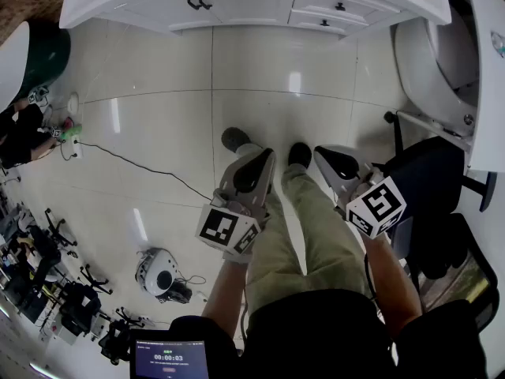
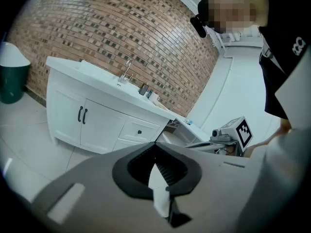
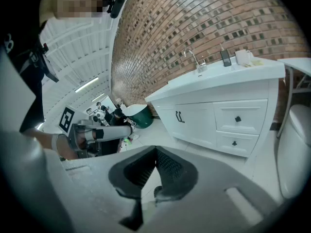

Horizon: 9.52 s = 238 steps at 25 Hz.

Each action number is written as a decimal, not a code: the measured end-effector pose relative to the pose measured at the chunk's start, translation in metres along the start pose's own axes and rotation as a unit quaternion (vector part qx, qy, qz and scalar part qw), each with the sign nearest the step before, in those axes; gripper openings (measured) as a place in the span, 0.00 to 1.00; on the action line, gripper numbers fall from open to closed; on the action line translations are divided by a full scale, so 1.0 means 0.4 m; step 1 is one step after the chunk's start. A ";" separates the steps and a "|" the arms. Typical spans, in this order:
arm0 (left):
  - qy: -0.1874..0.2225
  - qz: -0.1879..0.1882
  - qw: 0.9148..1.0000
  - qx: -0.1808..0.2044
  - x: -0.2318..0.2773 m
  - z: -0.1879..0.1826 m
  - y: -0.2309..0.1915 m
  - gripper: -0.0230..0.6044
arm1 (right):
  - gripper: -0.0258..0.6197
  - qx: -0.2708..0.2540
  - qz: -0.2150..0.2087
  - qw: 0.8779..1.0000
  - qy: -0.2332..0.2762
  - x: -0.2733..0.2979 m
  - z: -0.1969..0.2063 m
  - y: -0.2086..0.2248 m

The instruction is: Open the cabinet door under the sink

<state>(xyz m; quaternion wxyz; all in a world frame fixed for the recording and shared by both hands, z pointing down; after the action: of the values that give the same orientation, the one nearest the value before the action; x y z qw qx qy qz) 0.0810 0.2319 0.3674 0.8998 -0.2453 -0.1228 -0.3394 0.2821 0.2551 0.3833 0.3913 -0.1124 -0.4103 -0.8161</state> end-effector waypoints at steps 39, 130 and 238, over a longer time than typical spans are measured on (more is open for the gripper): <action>0.039 -0.091 0.995 -0.031 -0.049 -0.162 -0.565 0.05 | 0.03 -0.084 -0.069 0.990 -0.091 0.641 -0.282 -0.148; 0.011 -0.098 0.994 -0.053 -0.199 -0.099 -0.626 0.05 | 0.08 -0.171 0.158 0.964 -0.133 1.133 -0.207 0.226; 0.070 -0.072 0.991 0.086 -0.532 -0.409 0.031 0.05 | 0.03 -0.237 -0.111 0.964 0.057 0.058 -0.386 -0.653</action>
<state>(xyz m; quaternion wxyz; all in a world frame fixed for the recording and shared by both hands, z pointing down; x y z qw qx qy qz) -0.0591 0.2714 0.1415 0.8971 -0.1329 -0.1055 -0.4080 0.0970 0.2189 0.1447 0.2836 -0.1085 -0.1921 -0.9332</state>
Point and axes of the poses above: the fingertips, and each gripper's own axes: x forward along the fingers, y to its right, z out of its underside, the point moved 9 cm from there along -x, backward along the fingers, and after that the axes turned 11 degrees about x, right-handed, at the moved point
